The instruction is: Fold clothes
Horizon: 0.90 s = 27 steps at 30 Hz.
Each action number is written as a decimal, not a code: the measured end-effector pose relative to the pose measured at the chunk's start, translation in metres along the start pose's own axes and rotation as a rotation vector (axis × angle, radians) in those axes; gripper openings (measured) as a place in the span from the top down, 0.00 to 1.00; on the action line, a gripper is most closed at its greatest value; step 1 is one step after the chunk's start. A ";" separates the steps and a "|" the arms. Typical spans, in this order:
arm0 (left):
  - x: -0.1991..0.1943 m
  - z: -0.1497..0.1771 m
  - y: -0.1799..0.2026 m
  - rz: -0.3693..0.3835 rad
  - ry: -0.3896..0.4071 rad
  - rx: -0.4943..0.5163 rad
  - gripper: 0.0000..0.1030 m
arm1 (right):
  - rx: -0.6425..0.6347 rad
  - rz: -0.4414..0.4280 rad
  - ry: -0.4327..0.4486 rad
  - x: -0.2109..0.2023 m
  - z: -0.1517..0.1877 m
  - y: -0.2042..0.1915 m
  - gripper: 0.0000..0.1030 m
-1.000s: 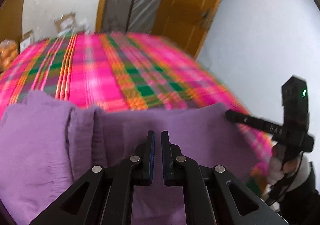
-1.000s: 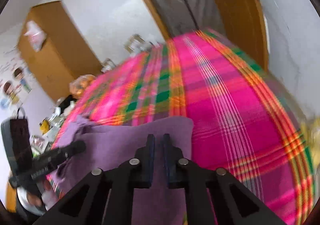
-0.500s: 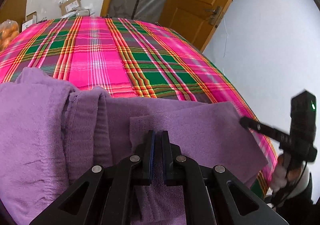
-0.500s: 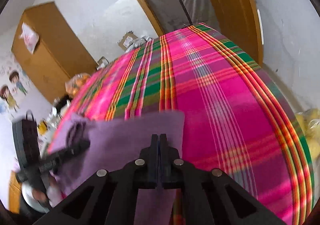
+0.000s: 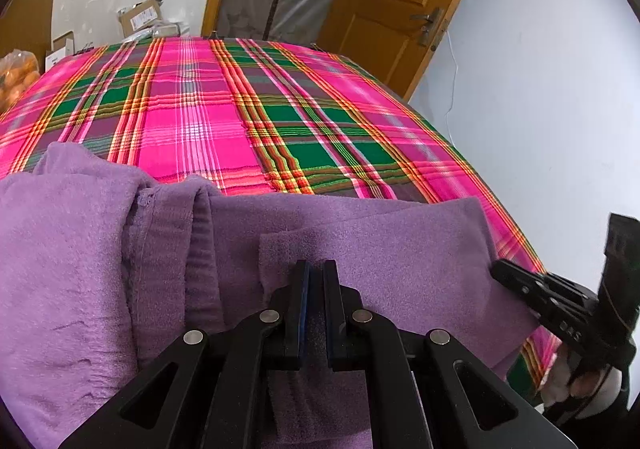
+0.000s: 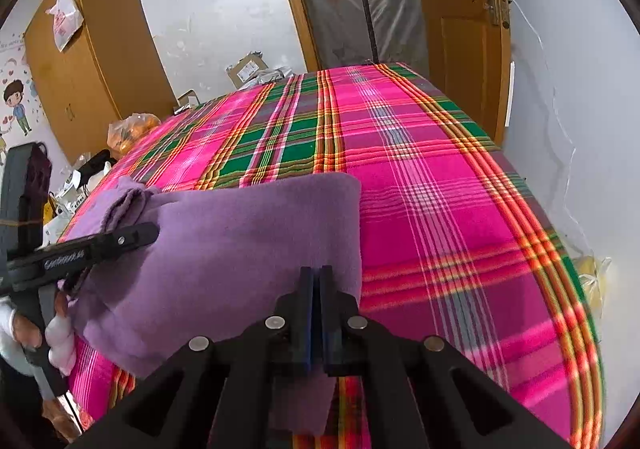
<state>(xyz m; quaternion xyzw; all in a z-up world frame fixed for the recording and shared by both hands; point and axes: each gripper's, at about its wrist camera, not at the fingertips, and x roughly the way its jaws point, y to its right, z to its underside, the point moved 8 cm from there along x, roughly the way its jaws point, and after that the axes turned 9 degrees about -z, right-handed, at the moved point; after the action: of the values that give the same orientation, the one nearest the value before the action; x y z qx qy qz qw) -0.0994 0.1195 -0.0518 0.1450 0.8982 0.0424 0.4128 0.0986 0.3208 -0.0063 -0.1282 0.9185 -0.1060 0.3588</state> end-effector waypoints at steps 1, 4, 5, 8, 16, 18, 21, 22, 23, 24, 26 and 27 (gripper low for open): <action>0.000 0.000 0.000 0.000 0.000 0.000 0.94 | -0.014 -0.001 -0.001 -0.003 0.003 -0.003 0.98; 0.000 0.000 0.000 0.001 0.000 0.000 0.94 | -0.059 0.000 0.012 -0.014 0.017 -0.007 0.98; -0.001 0.000 0.000 -0.001 0.001 0.001 0.94 | -0.066 -0.003 0.016 -0.018 0.021 -0.008 0.98; -0.003 0.000 0.000 -0.011 0.008 0.011 0.94 | -0.061 -0.006 0.018 -0.029 0.024 -0.011 0.98; -0.030 0.033 0.008 0.011 0.025 0.066 0.94 | -0.040 -0.037 0.007 -0.029 0.029 -0.008 0.98; -0.034 0.038 0.007 0.013 0.031 0.066 0.94 | -0.003 -0.055 0.040 -0.034 0.024 -0.008 0.97; -0.039 0.045 0.004 0.020 0.036 0.059 0.94 | 0.027 -0.070 0.032 -0.029 0.023 -0.005 0.98; -0.039 0.046 0.004 0.019 0.037 0.060 0.94 | 0.028 -0.071 0.020 -0.026 0.023 -0.004 0.99; -0.039 0.046 0.003 0.017 0.036 0.061 0.94 | 0.029 -0.072 0.008 -0.022 0.024 -0.003 0.99; -0.040 0.046 0.003 0.014 0.032 0.063 0.94 | 0.023 -0.069 0.003 -0.021 0.020 -0.004 0.99; -0.041 0.042 0.004 0.016 0.023 0.064 0.93 | 0.017 -0.062 0.015 -0.019 0.011 -0.005 0.98; -0.042 0.040 0.005 0.017 0.019 0.065 0.93 | 0.018 -0.060 0.025 -0.018 0.005 -0.003 0.98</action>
<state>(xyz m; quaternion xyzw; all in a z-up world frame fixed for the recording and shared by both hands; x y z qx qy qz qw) -0.0425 0.1099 -0.0467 0.1655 0.9018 0.0180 0.3989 0.1150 0.3227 0.0028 -0.1511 0.9177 -0.1264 0.3451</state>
